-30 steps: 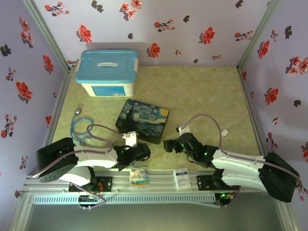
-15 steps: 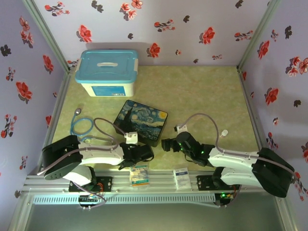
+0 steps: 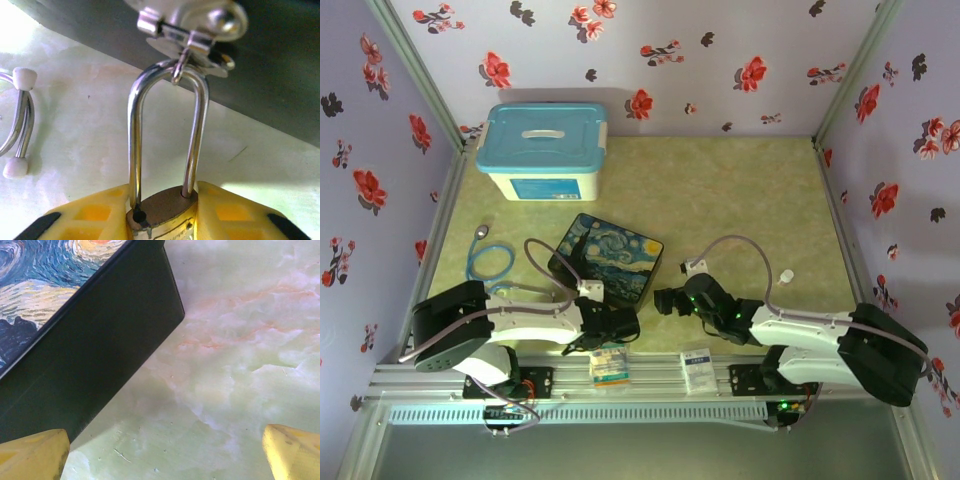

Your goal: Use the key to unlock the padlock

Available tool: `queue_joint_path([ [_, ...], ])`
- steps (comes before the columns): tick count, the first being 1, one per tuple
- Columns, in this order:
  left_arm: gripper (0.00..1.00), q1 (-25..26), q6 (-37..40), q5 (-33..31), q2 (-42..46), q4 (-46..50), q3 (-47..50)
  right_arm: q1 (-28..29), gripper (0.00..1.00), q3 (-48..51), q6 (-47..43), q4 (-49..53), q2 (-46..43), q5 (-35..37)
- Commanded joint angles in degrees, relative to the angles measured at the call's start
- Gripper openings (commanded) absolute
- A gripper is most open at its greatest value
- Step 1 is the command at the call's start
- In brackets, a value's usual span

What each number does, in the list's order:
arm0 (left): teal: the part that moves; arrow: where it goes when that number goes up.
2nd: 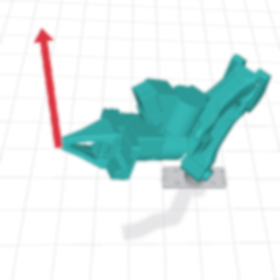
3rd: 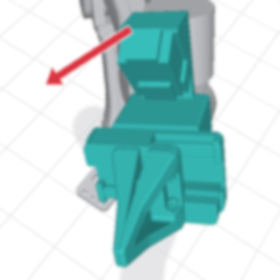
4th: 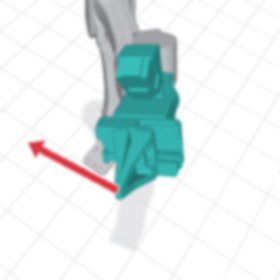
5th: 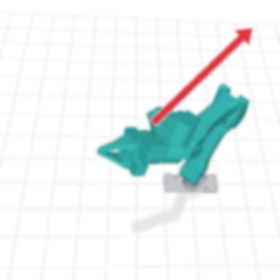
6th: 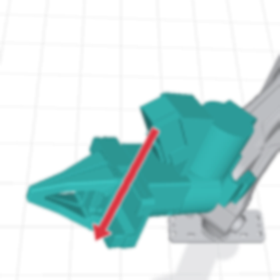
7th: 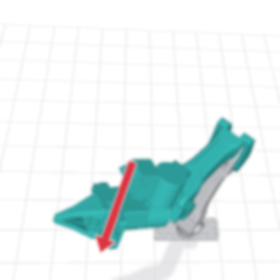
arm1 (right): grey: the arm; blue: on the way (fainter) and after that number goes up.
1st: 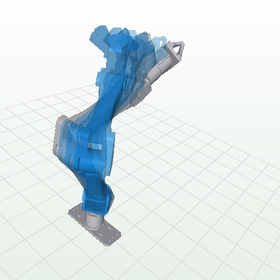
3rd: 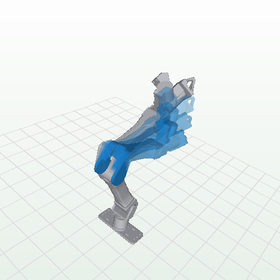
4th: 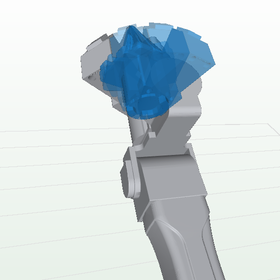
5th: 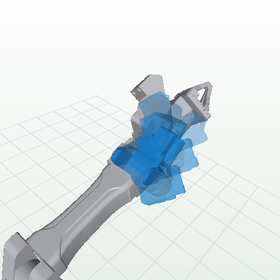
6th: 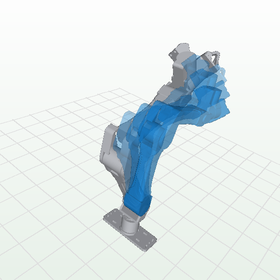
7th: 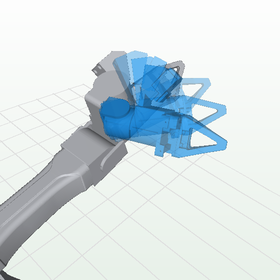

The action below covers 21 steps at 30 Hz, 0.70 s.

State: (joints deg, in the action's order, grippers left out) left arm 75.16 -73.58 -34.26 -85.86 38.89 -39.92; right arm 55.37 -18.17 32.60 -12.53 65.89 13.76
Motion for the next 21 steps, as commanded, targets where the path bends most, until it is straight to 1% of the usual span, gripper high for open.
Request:
queue_joint_path([
  [1,0.27,1.09,-1.36,0.77,0.34,3.89,-1.83,-0.28,0.99,-1.35,-0.35,1.28,-1.24,1.86],
  [5,0.28,1.72,-2.08,0.72,-0.40,7.28,-4.15,-0.31,0.99,-1.00,-0.35,1.30,-1.86,1.89],
  [8,0.32,1.72,-1.41,0.79,-0.20,6.46,-4.03,-0.26,0.99,-0.63,-0.46,1.28,-2.24,2.32],
  [10,0.32,1.72,-0.24,1.46,-0.22,4.88,-4.10,-0.29,0.99,-0.55,-0.54,1.53,-2.42,2.68],
  [15,0.37,1.78,1.01,2.18,-2.34,5.99,-6.41,-0.28,0.99,0.11,-0.54,1.77,-3.50,2.93],
  [19,0.34,2.01,1.61,2.22,-4.03,6.98,-8.25,-0.35,0.99,0.92,-0.54,2.22,-4.73,3.38],
  [21,0.29,2.28,2.41,2.55,-3.68,6.74,-8.89,-0.30,0.99,1.38,-0.51,2.56,-5.46,3.63],
])
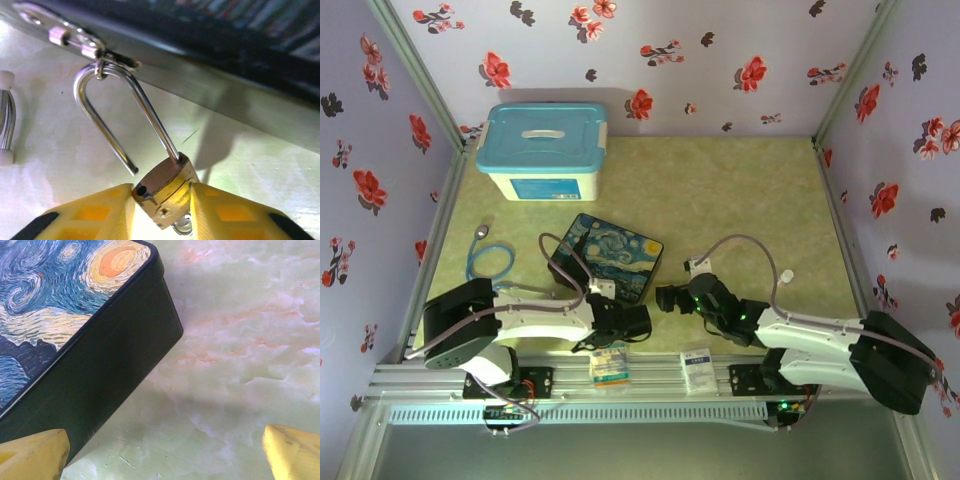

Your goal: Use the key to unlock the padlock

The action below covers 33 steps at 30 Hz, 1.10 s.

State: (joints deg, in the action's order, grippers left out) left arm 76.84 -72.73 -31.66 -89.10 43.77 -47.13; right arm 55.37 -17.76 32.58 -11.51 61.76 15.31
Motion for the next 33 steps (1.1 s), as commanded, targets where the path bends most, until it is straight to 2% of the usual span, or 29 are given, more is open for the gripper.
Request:
queue_joint_path([
  [1,0.28,0.70,1.54,-0.01,-0.22,1.68,-1.82,-0.28,0.99,1.25,-0.43,1.81,-1.77,2.39],
  [10,0.23,1.55,-0.16,1.34,1.82,-1.66,-0.75,-0.32,0.99,2.63,-0.07,2.81,-4.40,3.27],
  [13,0.22,1.96,-0.73,0.46,-0.20,1.59,-3.73,-0.29,0.99,2.90,0.03,2.76,-4.75,3.41],
  [15,0.18,2.60,-0.01,-0.47,-1.89,4.80,-6.71,-0.31,0.99,3.07,0.07,2.81,-4.82,3.41],
  [25,0.22,2.84,1.57,-0.73,-4.83,2.55,-8.13,-0.35,0.99,4.66,0.67,3.88,-7.68,3.47],
  [28,0.28,2.96,3.58,-2.08,-2.01,1.22,-7.97,-0.27,0.99,4.75,0.65,4.97,-9.45,3.50],
  [31,0.44,3.23,7.85,-3.54,3.77,-1.68,-7.81,-0.28,0.99,5.08,0.92,5.76,-12.63,5.66],
  [33,0.50,3.15,9.02,-5.25,8.36,-2.55,-6.77,-0.34,0.99,4.95,0.79,6.71,-14.66,6.03],
])
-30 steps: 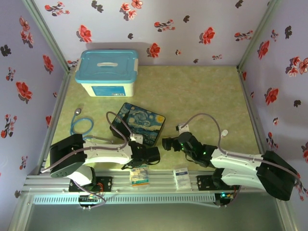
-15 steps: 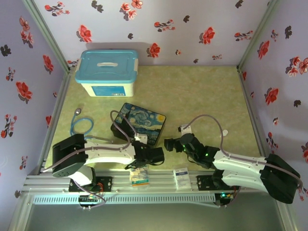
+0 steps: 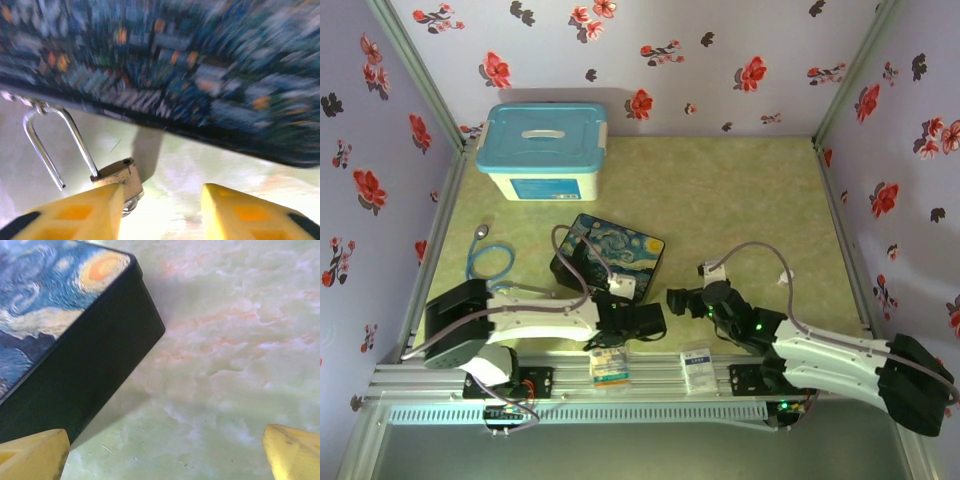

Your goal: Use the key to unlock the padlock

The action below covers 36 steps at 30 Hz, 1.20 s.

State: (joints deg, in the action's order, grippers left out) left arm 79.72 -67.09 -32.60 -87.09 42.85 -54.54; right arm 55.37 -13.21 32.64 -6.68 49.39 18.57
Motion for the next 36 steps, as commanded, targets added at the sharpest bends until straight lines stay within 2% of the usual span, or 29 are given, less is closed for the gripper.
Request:
queue_joint_path([
  [1,0.54,0.10,3.79,-4.99,8.87,-1.95,1.57,-0.31,0.99,-0.22,0.47,2.94,-3.21,2.72],
  [3,0.58,-1.01,3.27,-5.72,13.64,-1.54,3.80,-0.31,0.99,-1.44,-0.81,4.19,-4.32,1.00],
  [6,0.70,-4.11,4.85,-5.21,22.62,-2.22,8.73,0.55,0.97,-4.67,0.98,7.40,-4.55,-1.95],
  [10,0.73,-11.05,10.63,-5.43,32.52,-0.07,10.67,7.92,0.95,-7.10,3.02,6.84,-3.45,1.53],
  [11,0.78,-13.53,11.86,-5.23,33.99,0.50,11.06,9.58,0.95,-8.12,3.21,7.01,-2.40,2.64],
  [13,0.82,-20.84,16.49,-1.46,37.24,-0.09,12.22,12.68,0.94,-10.58,3.83,6.86,1.29,2.65],
  [15,0.83,-27.53,22.27,3.29,39.98,-4.62,14.31,15.24,0.93,-12.83,4.59,5.68,6.09,2.15],
  [17,0.90,-33.93,27.02,7.97,40.78,-9.76,16.55,18.23,0.92,-14.67,4.86,2.88,11.22,2.80],
  [19,0.92,-40.55,30.42,13.20,39.73,-13.40,17.69,20.76,0.93,-17.02,4.82,-0.50,17.60,2.83],
  [24,0.94,-51.41,35.68,23.78,33.62,-23.33,20.05,23.95,0.95,-24.71,5.24,-2.57,30.81,3.80],
  [26,0.94,-53.15,36.94,26.83,30.34,-26.35,20.17,23.28,0.96,-25.20,7.60,-2.33,33.34,6.53],
  [31,0.88,-53.14,38.79,29.78,25.29,-30.10,20.35,18.05,0.96,-23.96,8.80,-3.76,34.56,5.00],
  [36,0.69,-53.18,36.75,33.05,24.69,-33.30,22.71,14.14,0.93,-22.71,9.23,-1.51,32.70,6.11],
])
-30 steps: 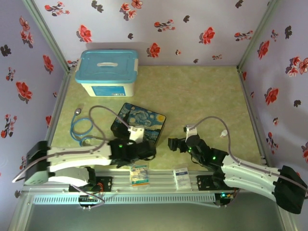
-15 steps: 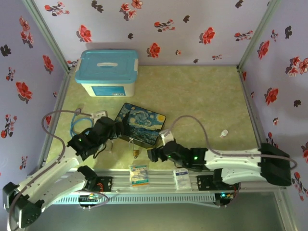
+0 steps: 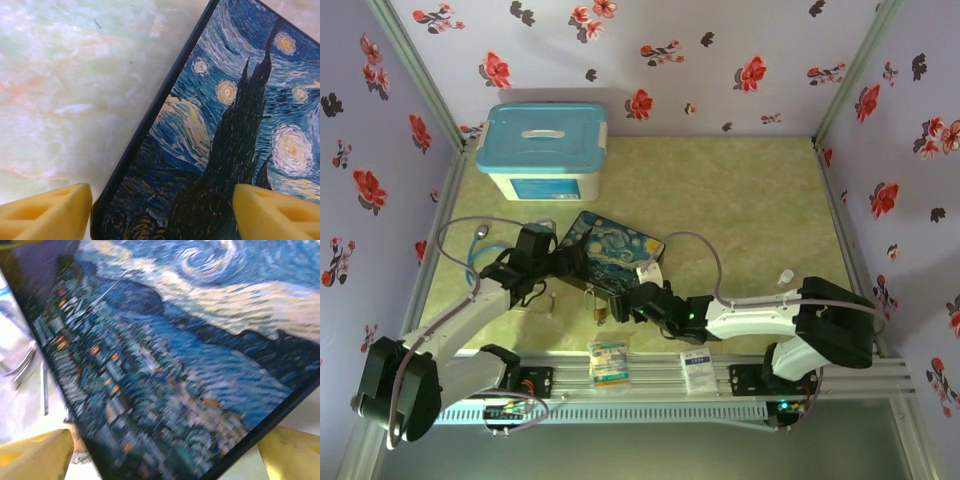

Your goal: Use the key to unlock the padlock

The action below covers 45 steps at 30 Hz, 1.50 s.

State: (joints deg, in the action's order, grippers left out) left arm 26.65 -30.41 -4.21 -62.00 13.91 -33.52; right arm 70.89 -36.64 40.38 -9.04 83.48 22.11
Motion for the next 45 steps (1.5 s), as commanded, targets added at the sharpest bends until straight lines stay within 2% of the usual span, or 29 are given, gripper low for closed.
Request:
queue_joint_path([
  [1,0.67,-0.03,-0.79,5.14,-0.31,-4.75,2.24,-1.70,0.92,0.22,0.93,2.86,-1.34,3.76],
  [6,0.65,1.53,-3.22,5.66,1.32,-5.63,5.01,-3.25,0.92,-1.64,-1.17,10.69,-0.66,7.86],
  [15,0.65,4.99,-8.07,5.62,4.40,-7.67,8.59,-9.36,0.93,1.75,-3.05,11.72,-6.68,7.58],
  [20,0.66,4.99,-8.04,5.18,5.47,-5.62,7.32,-8.58,0.92,4.19,1.72,14.95,-13.06,5.28],
  [24,0.72,4.90,-7.15,3.16,7.28,-1.92,4.74,-3.81,0.94,4.35,6.19,17.74,-16.48,5.18],
  [27,0.75,4.80,-5.73,-0.11,7.57,1.27,2.28,-0.11,0.94,-0.78,10.09,22.61,-12.16,6.38],
  [30,0.78,4.21,-4.71,-1.39,6.57,1.84,0.49,2.95,0.96,-7.06,12.79,22.66,-4.24,6.24],
  [36,0.81,3.26,-2.76,-1.52,1.69,0.35,-2.08,5.22,0.96,-20.46,12.71,21.52,12.05,6.73],
  [39,0.81,3.14,-2.41,-1.11,0.14,-0.46,-2.54,5.56,0.94,-25.38,12.78,24.94,18.09,8.34],
  [41,0.81,3.14,-2.39,-1.01,0.12,-0.63,-2.32,5.91,0.93,-27.09,14.28,28.30,20.33,9.63],
  [45,0.81,3.05,-2.56,-1.02,1.23,-1.75,-0.73,6.27,0.92,-26.72,15.29,27.15,22.79,8.58],
])
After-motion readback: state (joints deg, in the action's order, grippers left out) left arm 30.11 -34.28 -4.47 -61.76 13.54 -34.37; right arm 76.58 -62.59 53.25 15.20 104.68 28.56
